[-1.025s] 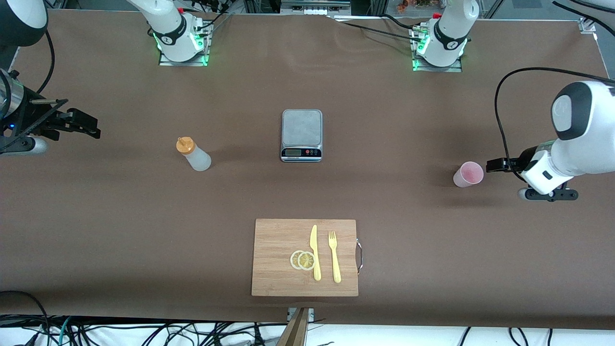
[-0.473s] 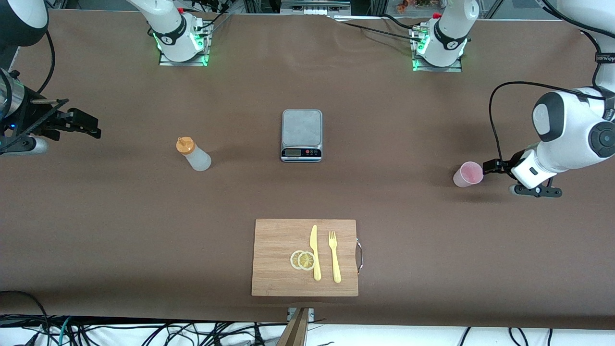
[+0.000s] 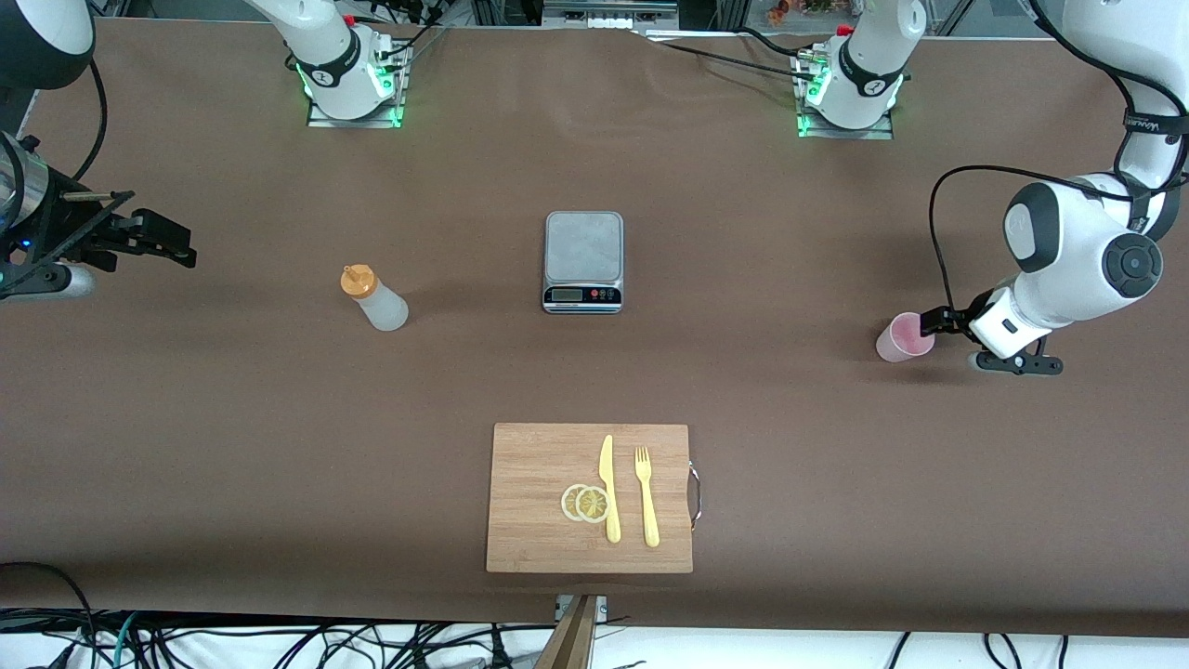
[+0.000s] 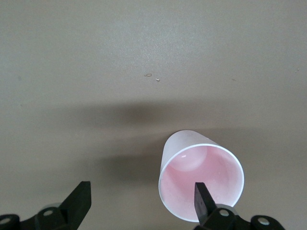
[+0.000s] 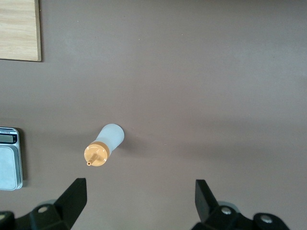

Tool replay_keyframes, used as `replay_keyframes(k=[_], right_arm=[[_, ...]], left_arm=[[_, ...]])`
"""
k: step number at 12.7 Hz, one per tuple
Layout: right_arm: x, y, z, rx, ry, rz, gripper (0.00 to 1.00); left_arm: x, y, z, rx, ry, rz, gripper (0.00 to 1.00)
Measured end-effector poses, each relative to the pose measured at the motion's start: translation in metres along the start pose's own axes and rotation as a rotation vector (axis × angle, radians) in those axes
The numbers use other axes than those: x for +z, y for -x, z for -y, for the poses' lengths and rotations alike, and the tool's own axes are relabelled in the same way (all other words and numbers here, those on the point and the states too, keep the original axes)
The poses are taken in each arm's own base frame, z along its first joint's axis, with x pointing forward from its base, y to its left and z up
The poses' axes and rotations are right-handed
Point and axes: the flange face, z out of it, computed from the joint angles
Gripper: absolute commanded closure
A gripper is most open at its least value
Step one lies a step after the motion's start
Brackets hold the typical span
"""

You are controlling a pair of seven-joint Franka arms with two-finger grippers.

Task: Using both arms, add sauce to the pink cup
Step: 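Lower the left gripper around the pink cup and close it, then carry the pink cup with the left gripper onto the scale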

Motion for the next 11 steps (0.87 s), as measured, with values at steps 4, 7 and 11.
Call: replay_keyframes(k=[4,7,11], right_arm=[[0.0,0.0,0.0,0.0,0.0,0.0,0.0],[0.0,0.0,0.0,0.0,0.0,0.0,0.0],[0.0,0.0,0.0,0.0,0.0,-0.001,0.0]], left_arm=[[0.013,-0.003,-0.004,-0.004,0.011,-0.002,0.42],[0.019,0.0,-0.006,-0.002,0.014,0.01,0.89],[0.023,0.001,-0.006,-0.002,0.015,0.018,1.0]])
